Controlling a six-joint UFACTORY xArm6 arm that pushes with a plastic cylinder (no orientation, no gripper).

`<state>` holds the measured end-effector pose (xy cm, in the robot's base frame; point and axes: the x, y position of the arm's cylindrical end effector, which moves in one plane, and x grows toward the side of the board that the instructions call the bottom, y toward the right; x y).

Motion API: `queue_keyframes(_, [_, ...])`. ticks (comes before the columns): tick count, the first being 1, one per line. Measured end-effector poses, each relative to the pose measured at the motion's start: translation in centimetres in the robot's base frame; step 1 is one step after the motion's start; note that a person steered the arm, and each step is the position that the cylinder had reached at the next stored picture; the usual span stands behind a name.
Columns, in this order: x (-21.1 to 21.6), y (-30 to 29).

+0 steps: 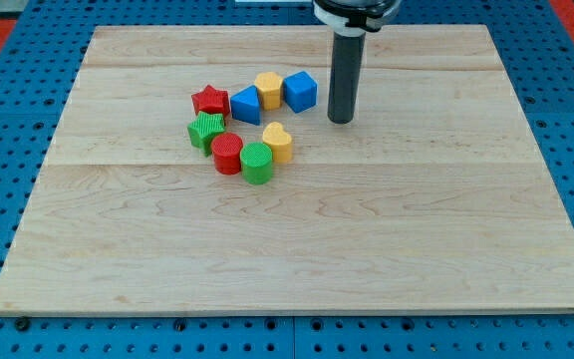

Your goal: Move your arm towards the top side of the board

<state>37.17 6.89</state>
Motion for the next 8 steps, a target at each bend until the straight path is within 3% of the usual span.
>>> queue_keyframes(2, [-0.6, 0.8])
queue_keyframes(5, [-9.4, 3.7])
queue_keyframes(8, [-10.0, 4.9])
